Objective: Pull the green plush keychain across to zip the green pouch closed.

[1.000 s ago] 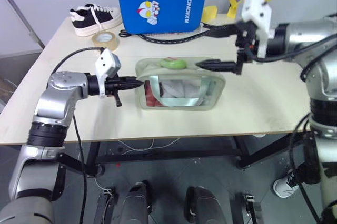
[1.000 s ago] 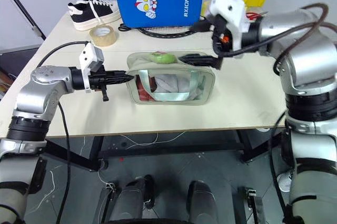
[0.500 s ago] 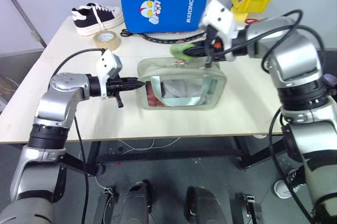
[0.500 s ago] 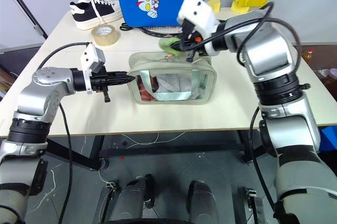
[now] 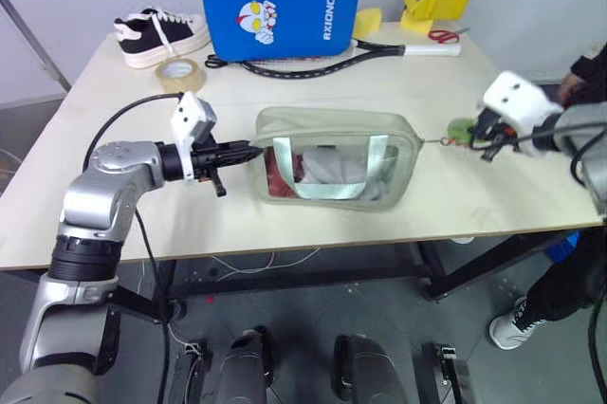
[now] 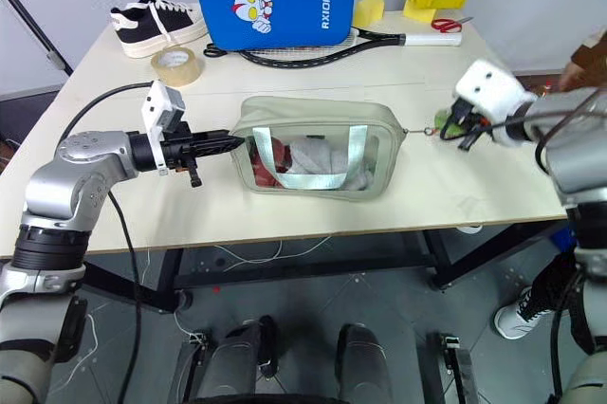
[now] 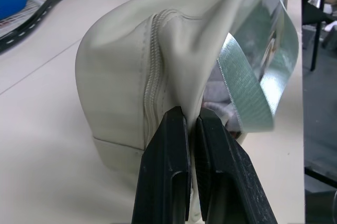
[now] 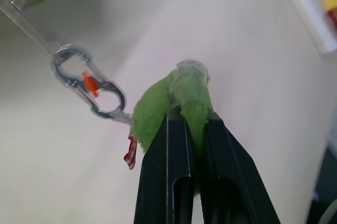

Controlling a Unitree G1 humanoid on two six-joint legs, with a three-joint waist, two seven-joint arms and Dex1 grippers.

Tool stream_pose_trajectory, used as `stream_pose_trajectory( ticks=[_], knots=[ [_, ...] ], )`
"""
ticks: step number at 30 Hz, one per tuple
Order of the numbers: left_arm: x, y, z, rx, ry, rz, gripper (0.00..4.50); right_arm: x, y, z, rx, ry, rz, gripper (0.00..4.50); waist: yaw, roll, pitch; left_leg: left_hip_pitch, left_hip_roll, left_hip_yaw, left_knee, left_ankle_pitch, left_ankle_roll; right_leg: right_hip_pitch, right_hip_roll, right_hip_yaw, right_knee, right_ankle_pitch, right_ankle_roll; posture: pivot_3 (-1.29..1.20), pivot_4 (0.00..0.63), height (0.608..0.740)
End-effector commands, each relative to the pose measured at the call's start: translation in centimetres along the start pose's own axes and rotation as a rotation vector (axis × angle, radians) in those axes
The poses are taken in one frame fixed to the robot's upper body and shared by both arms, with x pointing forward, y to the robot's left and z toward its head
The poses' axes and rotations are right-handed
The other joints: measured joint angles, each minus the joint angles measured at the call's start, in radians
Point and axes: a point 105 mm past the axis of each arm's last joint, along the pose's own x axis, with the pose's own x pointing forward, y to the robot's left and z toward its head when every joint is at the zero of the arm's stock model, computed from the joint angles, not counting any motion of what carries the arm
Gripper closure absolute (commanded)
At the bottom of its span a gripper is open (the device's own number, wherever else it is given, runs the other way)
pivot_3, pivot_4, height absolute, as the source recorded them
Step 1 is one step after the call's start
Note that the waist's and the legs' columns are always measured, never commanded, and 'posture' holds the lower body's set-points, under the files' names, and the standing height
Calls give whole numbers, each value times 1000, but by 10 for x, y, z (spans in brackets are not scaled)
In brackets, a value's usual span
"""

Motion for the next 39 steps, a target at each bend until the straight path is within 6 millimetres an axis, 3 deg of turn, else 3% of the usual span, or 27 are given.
stream_pose_trajectory(
  ticks=[1, 4, 7, 11, 14, 17, 20, 22, 23, 24, 27, 30, 31, 35, 39],
  knots=[
    [-20, 14, 13, 18, -39, 111, 4500, 10, 43, 9, 28, -42, 88, 4424, -1, 0, 0, 0, 0, 0, 0, 0, 0, 1, 0, 0, 0, 0, 0, 0, 150, 723],
    [-20, 11, 14, 7, -49, 120, 4500, 25, 82, 2, 22, -16, 164, 4424, 4, 0, 0, 0, 0, -1, 1, 0, 0, 2, 0, 0, 0, 0, 0, 0, 150, 723],
    [-20, 8, 15, 0, -60, 121, 4500, 31, 93, -11, 5, 28, 161, 4424, 12, 0, 0, 0, 0, -2, 3, -1, -1, 4, 0, -1, -1, -1, 0, 0, 150, 723],
    [-20, 6, 15, -10, -64, 123, 4500, 32, 73, -15, 25, 43, 91, 4424, 21, -1, 0, 5, 0, -2, 3, -2, -1, 11, 0, -2, -4, -1, 0, 0, 150, 723],
    [-21, 3, 17, -10, -70, 122, 4500, 29, 44, -1, 70, -7, 13, 4424, 23, -1, 0, 7, 0, -2, 2, -2, -1, 12, -1, -2, -5, -1, 1, 0, 150, 723],
    [-20, -2, 17, -12, -77, 111, 4500, 20, 25, 20, 147, -86, -5, 3534, 24, -1, 0, 6, 0, -1, 2, -2, -1, 11, -1, -2, -5, -1, 0, 0, 150, 723],
    [-21, -4, 19, -12, -82, 107, 4500, 5, 26, 42, 200, -191, 72, 2000, 28, -1, 0, 6, 0, -2, 0, -2, -1, 10, -1, -2, -5, -1, 0, 0, 150, 723],
    [-23, -4, 21, -13, -77, 95, 4500, -16, 25, 54, 208, -270, 132, 951, 30, -1, 0, 6, 0, -2, -1, -2, -1, 10, -1, -2, -5, -1, 0, 0, 150, 723],
    [-24, -4, 22, -18, -80, 92, 3754, -25, 24, 58, 202, -299, 152, 426, 30, 0, 1, 5, 0, -2, 0, -2, -1, 10, -1, -2, -5, -1, 0, 0, 150, 723],
    [-26, -5, 25, -34, -90, 74, 3421, -34, 19, 60, 206, -325, 155, 0, 30, -1, 1, 4, 0, -2, 0, -2, -1, 9, -1, -2, -5, -1, 0, 0, 150, 723],
    [-31, -15, 33, -23, -99, 4, 1961, -50, 4, 57, 202, -350, 138, 0, 29, -1, 1, 4, -1, -2, 2, -2, -1, 10, -1, -2, -6, -1, 0, 0, 150, 723],
    [-44, -21, 43, 8, -87, -64, 399, -64, 0, 60, 160, -397, 169, 0, 27, -1, 1, 6, -1, -2, 1, -2, -1, 11, -1, -2, -9, -2, 1, 0, 150, 723],
    [-51, -21, 46, 32, -72, -74, 75, -69, 2, 63, 149, -428, 198, 0, 26, -1, 1, 6, -1, -2, 0, -2, -1, 11, -1, -2, -10, -2, 2, 0, 150, 723],
    [-79, -16, 55, 64, -18, -129, 75, -90, 13, 84, 107, -564, 319, 0, 20, 0, 1, 6, 0, -1, -4, -3, -1, 11, -1, -2, -13, -2, 2, 0, 150, 723],
    [-91, -6, 65, 86, -15, -139, 75, -97, 24, 90, 70, -598, 395, 0, 25, 0, 1, 6, 0, -1, -5, -3, -1, 7, -1, -3, -16, -2, 2, 0, 150, 723]
  ],
)
